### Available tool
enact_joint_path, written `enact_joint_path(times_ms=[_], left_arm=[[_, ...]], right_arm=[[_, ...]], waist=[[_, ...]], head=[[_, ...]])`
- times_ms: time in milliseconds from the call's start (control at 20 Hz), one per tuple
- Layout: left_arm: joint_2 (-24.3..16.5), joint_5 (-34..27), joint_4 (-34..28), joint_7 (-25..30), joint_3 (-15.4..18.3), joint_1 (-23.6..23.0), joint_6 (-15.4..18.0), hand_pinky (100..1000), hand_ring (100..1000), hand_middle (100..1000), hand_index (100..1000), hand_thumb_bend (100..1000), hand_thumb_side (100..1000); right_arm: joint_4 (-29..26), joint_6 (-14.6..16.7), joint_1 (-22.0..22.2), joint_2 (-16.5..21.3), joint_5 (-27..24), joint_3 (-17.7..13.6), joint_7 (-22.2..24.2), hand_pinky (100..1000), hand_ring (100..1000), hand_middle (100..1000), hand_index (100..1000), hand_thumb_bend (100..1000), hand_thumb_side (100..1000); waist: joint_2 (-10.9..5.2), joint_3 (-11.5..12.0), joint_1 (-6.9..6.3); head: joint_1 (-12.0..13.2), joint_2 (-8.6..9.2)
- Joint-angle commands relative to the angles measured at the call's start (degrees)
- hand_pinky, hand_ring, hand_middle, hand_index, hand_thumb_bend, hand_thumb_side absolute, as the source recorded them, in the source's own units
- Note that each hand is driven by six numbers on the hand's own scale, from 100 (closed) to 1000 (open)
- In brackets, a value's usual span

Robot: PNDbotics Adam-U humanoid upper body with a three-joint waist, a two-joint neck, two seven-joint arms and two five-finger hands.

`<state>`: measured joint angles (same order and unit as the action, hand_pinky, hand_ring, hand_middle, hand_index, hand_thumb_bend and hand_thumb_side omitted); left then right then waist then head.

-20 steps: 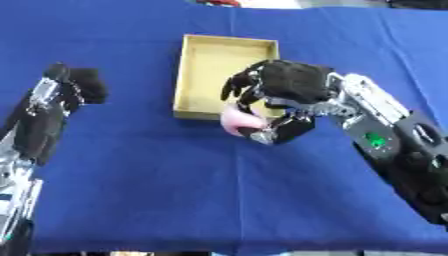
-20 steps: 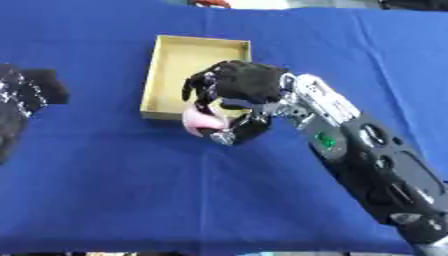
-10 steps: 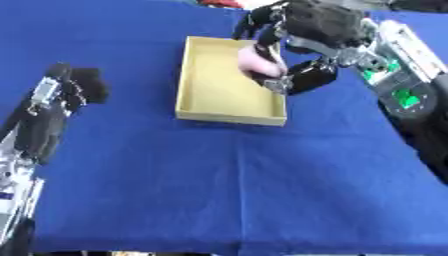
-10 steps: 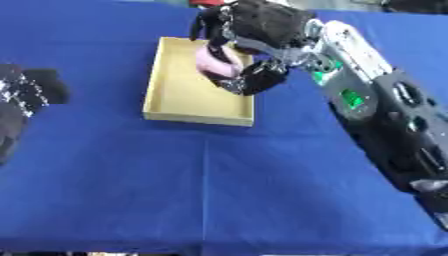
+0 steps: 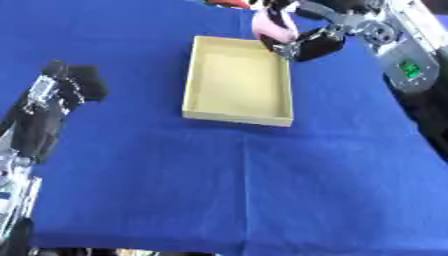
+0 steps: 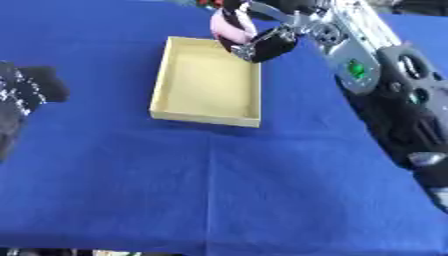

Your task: Pick up objects on the table and place them in the box.

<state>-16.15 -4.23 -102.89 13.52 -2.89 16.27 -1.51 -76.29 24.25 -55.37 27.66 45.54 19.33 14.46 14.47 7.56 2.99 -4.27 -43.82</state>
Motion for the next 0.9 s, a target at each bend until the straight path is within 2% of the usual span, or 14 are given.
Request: enact_joint_path(times_ms=[50,500,900], left_arm=[[-0.53,-0.3,-1.34,0.49,-0.34,1.1,0.11,749,689,625,780,171,1000],[-0.37,-0.42,-1.52,1.1,-0.9,1.74,0.15,749,688,625,780,175,1000],[-0.16,-0.54,-1.57,1.2,-0.94,1.77,0.11,749,688,624,781,171,1000]], right_arm=[[3.91,-0.32,-1.92,-1.2,2.38,-1.8,-1.65,691,694,746,398,100,174],[14.39,0.08,-3.36,-7.04,7.75,-3.5,-5.04,674,683,740,406,100,216],[21.56,-0.22,-3.1,-10.63,10.38,-4.92,-6.98,663,677,737,427,100,317]], waist=[[-0.74,0.46,-0.22],[-0.31,1.91,-0.33],[-0.28,2.09,-0.53]], head=[[-0.83,-0.29],[-2.14,-0.29],[-2.39,-0.29]])
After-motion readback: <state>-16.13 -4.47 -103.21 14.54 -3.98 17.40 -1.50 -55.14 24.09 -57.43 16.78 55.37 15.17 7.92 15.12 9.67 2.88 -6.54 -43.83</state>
